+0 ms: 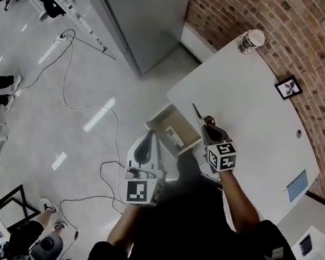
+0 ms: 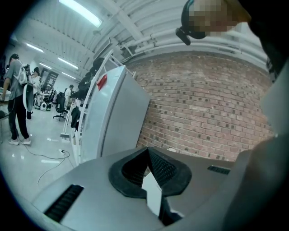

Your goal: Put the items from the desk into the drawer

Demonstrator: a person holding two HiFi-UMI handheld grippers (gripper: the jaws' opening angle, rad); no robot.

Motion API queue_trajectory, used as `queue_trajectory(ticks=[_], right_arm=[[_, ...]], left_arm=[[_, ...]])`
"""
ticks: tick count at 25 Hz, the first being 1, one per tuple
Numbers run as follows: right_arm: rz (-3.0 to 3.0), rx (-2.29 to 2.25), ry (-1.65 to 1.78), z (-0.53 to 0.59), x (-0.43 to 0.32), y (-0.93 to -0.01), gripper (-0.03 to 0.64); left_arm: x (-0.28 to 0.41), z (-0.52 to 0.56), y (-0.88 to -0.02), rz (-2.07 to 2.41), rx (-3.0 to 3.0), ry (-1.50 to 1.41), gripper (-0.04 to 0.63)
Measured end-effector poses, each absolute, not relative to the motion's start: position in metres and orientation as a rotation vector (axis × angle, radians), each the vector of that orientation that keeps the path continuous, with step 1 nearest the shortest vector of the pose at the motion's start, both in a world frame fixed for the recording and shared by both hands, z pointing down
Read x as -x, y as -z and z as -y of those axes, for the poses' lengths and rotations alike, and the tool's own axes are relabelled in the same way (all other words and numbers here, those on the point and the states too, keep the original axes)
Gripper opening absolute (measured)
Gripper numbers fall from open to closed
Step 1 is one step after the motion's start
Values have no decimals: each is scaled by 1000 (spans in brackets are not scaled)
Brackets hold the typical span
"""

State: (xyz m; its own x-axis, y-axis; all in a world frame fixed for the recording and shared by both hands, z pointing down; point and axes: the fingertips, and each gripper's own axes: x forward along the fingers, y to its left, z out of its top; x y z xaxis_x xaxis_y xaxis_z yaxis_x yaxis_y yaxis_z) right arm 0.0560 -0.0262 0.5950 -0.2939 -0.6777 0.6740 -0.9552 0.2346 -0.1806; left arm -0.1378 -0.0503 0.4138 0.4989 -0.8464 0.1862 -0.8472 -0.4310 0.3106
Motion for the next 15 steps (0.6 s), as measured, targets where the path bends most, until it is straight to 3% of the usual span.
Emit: queue_trajectory(ticks=[15], right_arm=[[2067,-1307,-757,14,59,-648,8]], left_arm=[[210,40,-448,1372,-2366,-31,2]])
